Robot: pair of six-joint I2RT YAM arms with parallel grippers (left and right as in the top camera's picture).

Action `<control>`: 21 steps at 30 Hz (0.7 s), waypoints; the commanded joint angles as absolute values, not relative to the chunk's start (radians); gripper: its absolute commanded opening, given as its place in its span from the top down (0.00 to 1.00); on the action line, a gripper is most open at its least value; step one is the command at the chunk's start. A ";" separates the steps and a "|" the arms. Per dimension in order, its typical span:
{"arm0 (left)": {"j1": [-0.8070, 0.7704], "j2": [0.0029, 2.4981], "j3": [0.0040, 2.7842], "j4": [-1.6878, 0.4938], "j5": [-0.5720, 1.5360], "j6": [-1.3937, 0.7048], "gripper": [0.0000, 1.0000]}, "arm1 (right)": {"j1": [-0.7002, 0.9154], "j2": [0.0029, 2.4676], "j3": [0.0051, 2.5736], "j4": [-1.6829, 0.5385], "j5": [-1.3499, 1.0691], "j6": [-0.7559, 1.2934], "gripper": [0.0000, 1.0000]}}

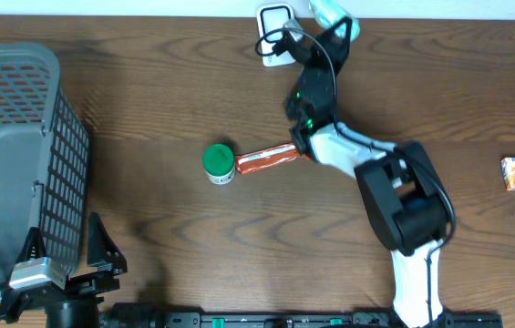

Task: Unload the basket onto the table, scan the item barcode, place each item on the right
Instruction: 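Hold the wipes pack barcode in front of the white scanner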

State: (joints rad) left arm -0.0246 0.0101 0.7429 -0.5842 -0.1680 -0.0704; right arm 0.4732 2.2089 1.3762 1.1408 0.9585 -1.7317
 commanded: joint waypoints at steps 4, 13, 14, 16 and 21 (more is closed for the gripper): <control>-0.030 0.003 0.741 -0.582 -0.176 -0.054 0.16 | 0.446 2.363 1.596 1.129 0.764 -1.954 0.99; -0.030 0.003 0.741 -0.607 -0.177 -0.054 0.16 | 0.446 2.408 1.658 1.004 0.652 -2.142 0.99; -0.030 0.003 0.741 -0.635 -0.176 -0.054 0.16 | 0.445 2.408 1.658 1.000 0.645 -2.142 0.99; -0.030 0.003 0.741 -0.678 -0.177 -0.054 0.16 | 0.445 2.408 1.660 0.995 0.645 -2.142 0.99; -0.030 0.003 0.741 -0.696 -0.176 -0.054 0.16 | 0.456 2.409 1.660 0.896 0.629 -2.142 0.99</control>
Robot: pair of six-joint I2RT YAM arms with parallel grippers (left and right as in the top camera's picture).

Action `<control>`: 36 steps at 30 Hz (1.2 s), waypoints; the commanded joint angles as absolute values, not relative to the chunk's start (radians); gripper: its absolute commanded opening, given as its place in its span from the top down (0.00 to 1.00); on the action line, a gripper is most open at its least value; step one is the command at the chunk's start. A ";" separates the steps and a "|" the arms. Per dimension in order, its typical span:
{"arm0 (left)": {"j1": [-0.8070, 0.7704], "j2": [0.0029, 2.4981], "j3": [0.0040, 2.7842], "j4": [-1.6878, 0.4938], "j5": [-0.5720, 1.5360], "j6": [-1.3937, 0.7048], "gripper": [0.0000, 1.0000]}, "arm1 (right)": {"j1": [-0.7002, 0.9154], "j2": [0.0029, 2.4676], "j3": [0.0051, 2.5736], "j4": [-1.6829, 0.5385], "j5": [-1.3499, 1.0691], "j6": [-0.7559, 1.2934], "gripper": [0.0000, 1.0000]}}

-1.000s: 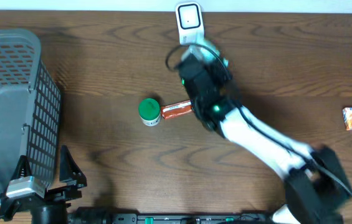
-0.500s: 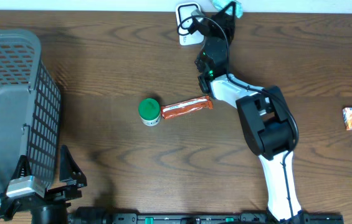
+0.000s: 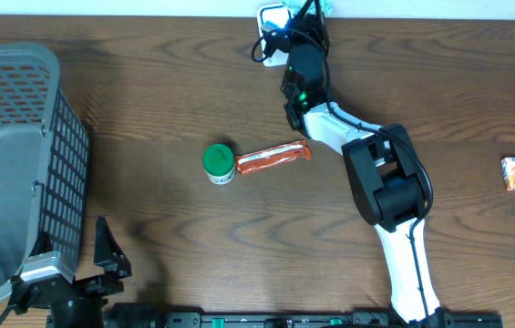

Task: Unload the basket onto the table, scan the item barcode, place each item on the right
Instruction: 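Hold the wipes pack barcode in front of the white scanner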

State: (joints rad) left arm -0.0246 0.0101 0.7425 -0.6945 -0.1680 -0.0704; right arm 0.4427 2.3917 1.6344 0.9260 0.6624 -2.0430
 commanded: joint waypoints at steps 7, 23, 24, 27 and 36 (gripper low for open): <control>-0.030 0.003 0.741 -0.699 -0.176 -0.054 0.16 | 0.469 2.409 1.660 0.766 0.624 -2.142 0.99; -0.030 0.003 0.741 -0.703 -0.176 -0.054 0.16 | 0.455 2.409 1.670 0.684 0.539 -2.142 0.99; -0.030 0.003 0.741 -0.703 -0.177 -0.054 0.16 | 0.451 2.409 1.670 0.685 0.523 -2.142 0.99; -0.030 0.003 0.741 -0.702 -0.177 -0.054 0.16 | 0.439 2.409 1.670 0.715 0.497 -2.142 0.99; -0.030 0.003 0.741 -0.702 -0.177 -0.054 0.16 | 0.360 2.409 1.670 0.978 0.230 -2.142 0.99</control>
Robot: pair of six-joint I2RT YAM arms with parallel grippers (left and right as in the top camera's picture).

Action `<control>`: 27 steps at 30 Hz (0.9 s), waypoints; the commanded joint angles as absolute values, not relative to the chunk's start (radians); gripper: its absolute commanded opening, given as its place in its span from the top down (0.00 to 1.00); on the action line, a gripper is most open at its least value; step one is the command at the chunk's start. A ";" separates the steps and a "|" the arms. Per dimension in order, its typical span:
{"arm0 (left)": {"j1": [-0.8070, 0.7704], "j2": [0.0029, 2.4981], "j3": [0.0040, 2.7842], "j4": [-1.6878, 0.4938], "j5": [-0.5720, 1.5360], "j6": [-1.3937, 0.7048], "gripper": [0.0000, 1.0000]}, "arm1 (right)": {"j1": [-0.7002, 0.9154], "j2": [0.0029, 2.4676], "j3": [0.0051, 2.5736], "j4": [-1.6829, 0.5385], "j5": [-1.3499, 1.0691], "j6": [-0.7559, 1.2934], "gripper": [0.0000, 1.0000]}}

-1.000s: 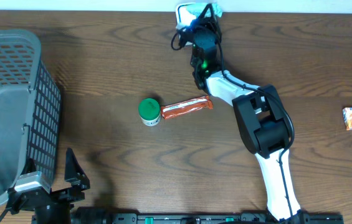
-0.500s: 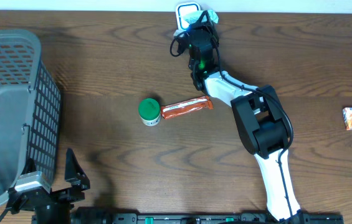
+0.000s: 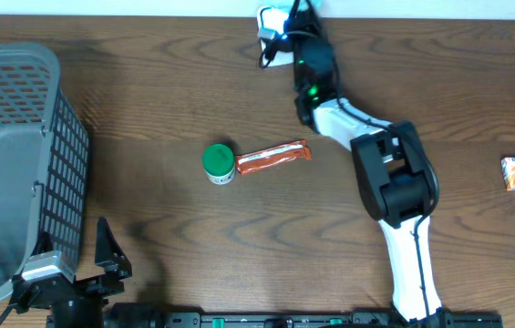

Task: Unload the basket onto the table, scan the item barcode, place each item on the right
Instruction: 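Hold the wipes pack barcode in front of the white scanner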

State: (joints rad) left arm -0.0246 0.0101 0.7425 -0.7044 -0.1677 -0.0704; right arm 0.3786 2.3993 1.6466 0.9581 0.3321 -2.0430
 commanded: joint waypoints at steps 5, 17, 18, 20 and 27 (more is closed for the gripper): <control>-0.030 0.003 0.741 -0.702 -0.177 -0.054 0.16 | 0.375 2.409 1.670 1.017 0.202 -2.142 0.99; -0.030 0.003 0.741 -0.702 -0.177 -0.054 0.16 | 0.379 2.409 1.670 0.821 0.184 -2.142 0.99; -0.030 0.003 0.741 -0.702 -0.177 -0.054 0.16 | 0.371 2.409 1.670 0.788 0.195 -2.142 0.99; -0.030 0.003 0.741 -0.702 -0.177 -0.054 0.16 | 0.346 2.409 1.670 0.728 0.224 -2.142 0.99; -0.030 0.003 0.741 -0.702 -0.177 -0.054 0.16 | 0.287 2.409 1.670 0.655 0.342 -2.142 0.99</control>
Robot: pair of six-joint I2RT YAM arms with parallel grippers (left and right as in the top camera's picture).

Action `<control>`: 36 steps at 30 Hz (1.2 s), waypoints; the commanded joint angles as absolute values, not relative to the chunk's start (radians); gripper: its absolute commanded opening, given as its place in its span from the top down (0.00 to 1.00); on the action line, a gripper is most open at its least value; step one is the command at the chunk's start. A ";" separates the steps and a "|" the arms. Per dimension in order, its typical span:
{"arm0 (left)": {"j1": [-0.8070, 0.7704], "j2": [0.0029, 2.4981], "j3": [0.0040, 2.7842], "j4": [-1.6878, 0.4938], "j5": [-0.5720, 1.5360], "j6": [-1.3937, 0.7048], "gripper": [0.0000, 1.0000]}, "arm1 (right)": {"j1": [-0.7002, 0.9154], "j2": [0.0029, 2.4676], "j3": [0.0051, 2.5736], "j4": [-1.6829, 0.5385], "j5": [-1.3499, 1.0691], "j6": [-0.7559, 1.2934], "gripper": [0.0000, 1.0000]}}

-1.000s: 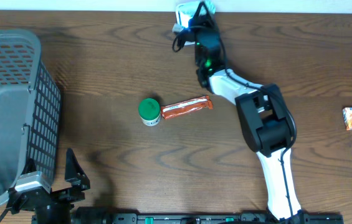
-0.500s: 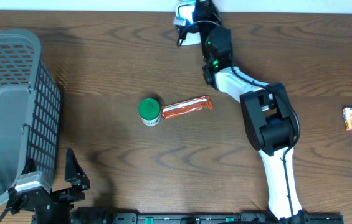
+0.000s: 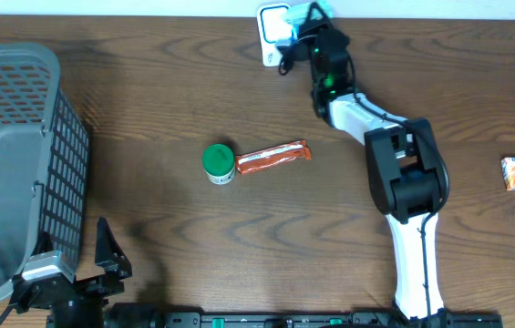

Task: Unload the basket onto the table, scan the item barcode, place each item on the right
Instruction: 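Hold the wipes pack barcode in front of the white scanner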

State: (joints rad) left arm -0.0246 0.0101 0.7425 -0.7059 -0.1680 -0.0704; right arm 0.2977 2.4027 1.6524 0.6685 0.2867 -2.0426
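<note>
An orange wrapped bar [image 3: 273, 158] lies in the middle of the table, its left end against a green-lidded jar [image 3: 218, 164]. At the back edge stands a white scanner stand [image 3: 273, 20] with a mint-coloured scanner [image 3: 311, 11] just right of it and a black cable [image 3: 286, 60] trailing down. My right gripper [image 3: 314, 30] is stretched to the back edge, right at the scanner. Its fingers are hidden under the wrist, so any grip stays unclear. My left gripper [image 3: 113, 253] rests at the front left, fingers spread, nothing between them.
A large grey mesh basket [image 3: 56, 137] fills the left side. A small orange packet lies at the far right. The right arm [image 3: 403, 182] runs from the front edge up to the back.
The right wrist has shifted a little to the right along the back edge. The mint scanner now shows right of the white stand. Bar, jar and left gripper are unchanged.
First the right arm was bent, its forearm close to the bar's right end, its gripper pointing at the scanner. Then it stood stretched over the stand at the back edge, and it has stayed there, now slightly further right. Bar and jar never moved.
</note>
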 commanded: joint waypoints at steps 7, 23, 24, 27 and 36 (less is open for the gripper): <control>-0.030 0.003 0.741 -0.702 -0.177 -0.054 0.16 | 0.281 2.409 1.670 0.612 0.364 -2.142 0.99; -0.030 0.003 0.741 -0.702 -0.177 -0.054 0.16 | 0.281 2.409 1.880 0.350 0.408 -2.142 0.99; -0.030 0.003 0.741 -0.703 -0.177 -0.054 0.16 | 0.281 2.409 1.887 0.350 0.412 -2.141 0.99; -0.030 0.003 0.741 -0.703 -0.177 -0.054 0.16 | 0.282 2.403 1.901 0.345 0.433 -2.141 0.99; -0.030 0.003 0.741 -0.703 -0.177 -0.054 0.16 | 0.302 2.297 1.901 0.165 0.552 -2.066 0.99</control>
